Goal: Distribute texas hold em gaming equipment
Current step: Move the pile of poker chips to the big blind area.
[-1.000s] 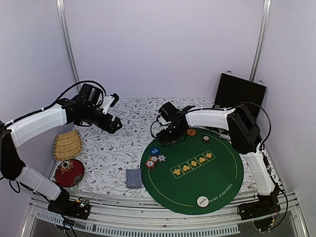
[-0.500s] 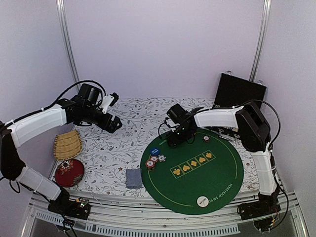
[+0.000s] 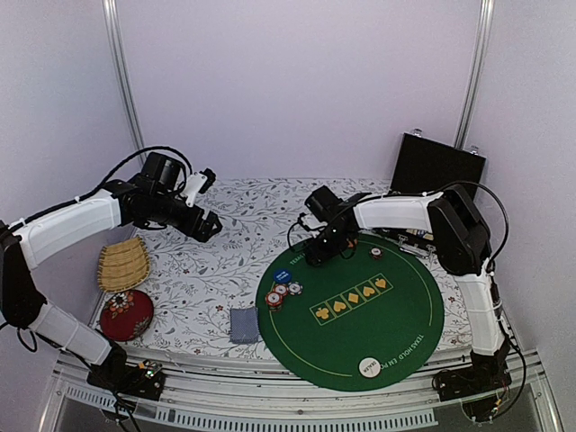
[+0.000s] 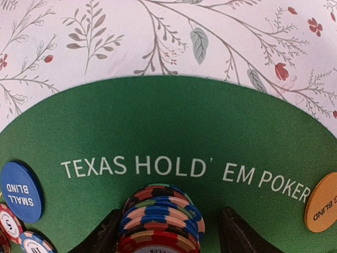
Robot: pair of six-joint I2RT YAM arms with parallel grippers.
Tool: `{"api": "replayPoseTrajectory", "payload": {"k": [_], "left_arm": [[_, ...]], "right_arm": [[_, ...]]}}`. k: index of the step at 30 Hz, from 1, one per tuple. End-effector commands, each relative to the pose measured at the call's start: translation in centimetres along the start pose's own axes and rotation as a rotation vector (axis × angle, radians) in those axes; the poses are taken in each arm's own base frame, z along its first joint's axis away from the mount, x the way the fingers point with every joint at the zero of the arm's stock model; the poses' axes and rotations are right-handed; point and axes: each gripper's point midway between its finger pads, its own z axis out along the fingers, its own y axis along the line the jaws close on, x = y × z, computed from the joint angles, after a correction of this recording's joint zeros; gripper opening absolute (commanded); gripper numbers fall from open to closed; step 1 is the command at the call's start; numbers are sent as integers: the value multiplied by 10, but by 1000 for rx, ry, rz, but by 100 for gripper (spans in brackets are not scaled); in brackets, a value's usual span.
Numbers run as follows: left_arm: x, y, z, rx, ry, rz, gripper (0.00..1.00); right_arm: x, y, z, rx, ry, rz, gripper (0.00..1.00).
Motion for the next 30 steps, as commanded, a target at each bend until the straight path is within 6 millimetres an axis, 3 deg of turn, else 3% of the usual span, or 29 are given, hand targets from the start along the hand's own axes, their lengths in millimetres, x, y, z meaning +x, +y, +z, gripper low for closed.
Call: {"api": "replayPoseTrajectory", "payload": {"k": [1,5,11,14,20,23,30], "left_arm": [[-1,5,-2,-8,-18,2,98],[-1,6,-2,-6,-20,1,98],[0,6,-3,-4,-21,-1,98],[1,6,-2,-4,-18,-1,98],[1,7,-2,-8,-17,-1,98],[2,7,-2,-11,-16,1,98],[1,9,-2,-14,-17,1,98]], "right_arm": [[14,9,15,-17,59,-32,59],[15,5,17,6,70,-37,48],[15,-5,17,55,91,-52,20],[13,-25,16,104,91,-36,4],[18,-73,13,171,116,29,3],[20,-87,14,183,119,42,3],[15,-79,16,117,102,15,4]]}}
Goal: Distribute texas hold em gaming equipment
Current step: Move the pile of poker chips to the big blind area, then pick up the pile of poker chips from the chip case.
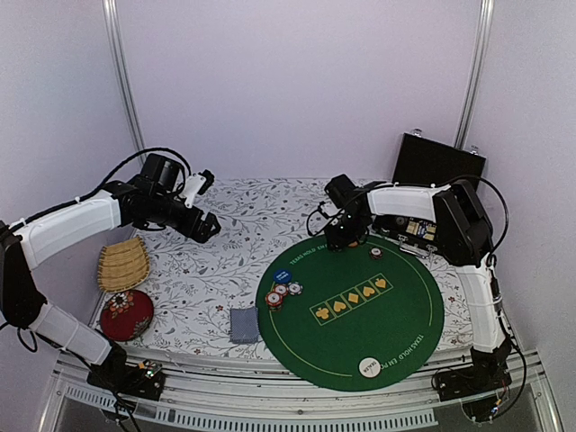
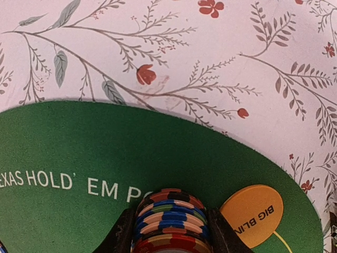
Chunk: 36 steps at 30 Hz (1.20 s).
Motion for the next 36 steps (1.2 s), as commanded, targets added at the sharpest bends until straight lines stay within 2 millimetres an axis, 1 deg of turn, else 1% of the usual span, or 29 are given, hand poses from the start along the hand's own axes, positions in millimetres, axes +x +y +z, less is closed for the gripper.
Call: {"api": "replayPoseTrajectory", "payload": {"k": [1,3,6,9,11,13,19,21,23,25,27,29,31,32,33,34,35,36], "left_arm": [[-2,4,-4,-5,-24,6,98],[-2,5,-4,-7,-24,4,98],[-2,5,-5,-9,-25,4,98],[-1,5,-5,-9,-24,4,98],[-1,5,-4,-8,-23,4,98],[-1,4,-4,-3,-22,4,98],[0,3,-4,2,-20,6,98],[0,2,-4,6,-22,6,98],[0,2,-4,8,-23,8,98],[0,2,-4,8,-23,8,98],[0,1,-5,13,-24,8,98],[-1,1,-5,17,-28,8,98],[-2,0,-6,20,-34,9,98],[-2,0,-6,20,-36,10,98],[-2,0,-7,20,-38,10,98],[-2,0,-7,20,-39,11,98],[-1,0,-7,20,-39,12,98],[-1,0,-6,21,-37,13,98]], "right_arm": [[19,-1,16,6,71,-35,5],[20,0,16,3,74,-37,11],[23,1,17,1,83,-40,34],[26,3,17,-12,93,-42,50],[25,4,14,-17,90,-42,55],[20,5,10,-25,72,-46,59],[4,8,1,-46,36,-65,66],[-8,16,-13,-94,5,-76,69],[-24,27,-35,-161,-60,-99,72],[-45,35,-68,-213,-159,-144,76],[-66,36,-106,-243,-264,-190,79],[-83,24,-145,-247,-364,-227,81],[-90,0,-174,-245,-434,-235,81],[-90,-14,-182,-241,-455,-247,81],[-87,-31,-185,-219,-463,-241,81],[-82,-53,-184,-189,-457,-229,81],[-76,-81,-181,-146,-441,-205,80],[-69,-100,-177,-115,-414,-182,79]]}}
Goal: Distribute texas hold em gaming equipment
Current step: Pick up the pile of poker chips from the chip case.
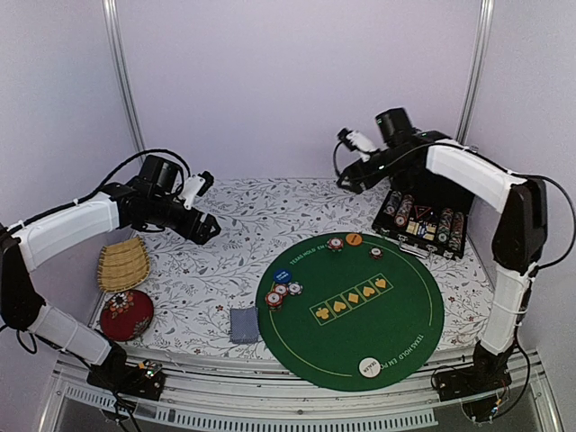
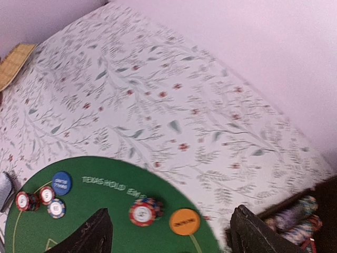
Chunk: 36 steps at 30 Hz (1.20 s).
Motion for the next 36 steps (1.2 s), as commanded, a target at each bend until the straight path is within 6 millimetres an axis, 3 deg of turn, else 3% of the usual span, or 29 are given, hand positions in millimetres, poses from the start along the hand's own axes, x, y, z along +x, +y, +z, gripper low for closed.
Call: {"api": "replayPoseTrajectory", "payload": {"k": [1,5,8,13,17,25,31,36], "left_arm": [[-3,3,-4,0,-28,12,98],[-1,4,-2,-3,-21,16,98],[1,4,0,-5,-15,16,98],[5,3,5,0,2,18,98],[4,3,4,2,-2,22,98],[10,4,10,1,18,21,98],[12,6,14,0,30,19,98],[12,7,14,-2,30,15,98]], "right_arm": [[35,-91,-33,125,39,24,77],[89,-145,-56,248,179,105,74],[129,-163,-69,282,261,90,74],[179,-196,-99,375,338,48,73],[237,-225,-107,466,499,34,68],[273,-243,-83,463,616,16,60],[289,-231,-69,392,640,23,48],[295,-224,-63,362,638,28,46]]}}
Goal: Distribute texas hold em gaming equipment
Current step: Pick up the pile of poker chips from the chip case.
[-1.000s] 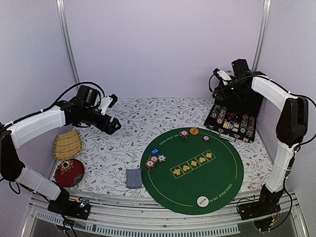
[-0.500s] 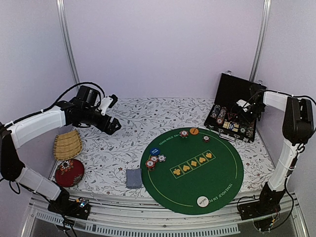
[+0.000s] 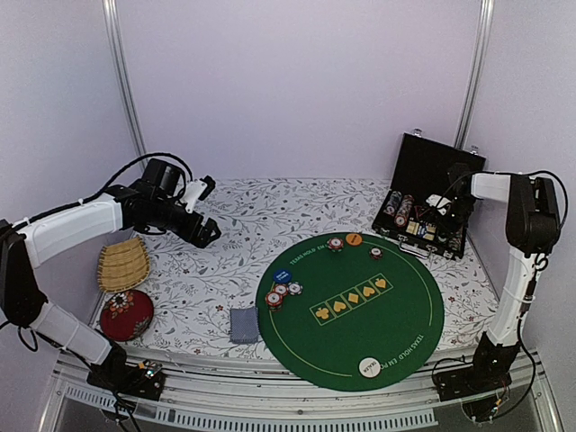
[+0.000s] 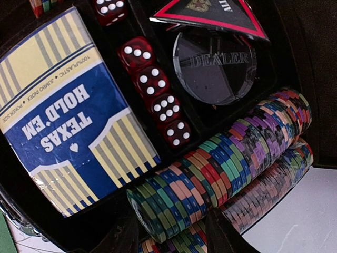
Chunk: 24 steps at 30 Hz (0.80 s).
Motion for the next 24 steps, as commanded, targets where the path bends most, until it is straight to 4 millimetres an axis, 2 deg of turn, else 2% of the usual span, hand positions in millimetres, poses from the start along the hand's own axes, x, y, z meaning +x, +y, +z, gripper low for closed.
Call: {"api": "replayPoseTrajectory", "payload": {"k": [1,7,9,16,21,24], "left_arm": [[3,6,5,-4,7,0,98],[3,6,5,0,6,-4,98],[3,5,5,6,6,-5,98],[4,3,6,16,8,-9,98],[4,2,7,22,10,-11,98],[5,2,7,26,11,-11,98]], "right_arm": [[3,14,8,-45,12,-21,45],[2,41,4,-92,34,-71,43],[2,44,0,-88,33,-80,43],[-1,37,-16,-50,12,-73,42],[3,28,-11,12,31,-84,44],[7,21,-7,49,65,-89,49]]}}
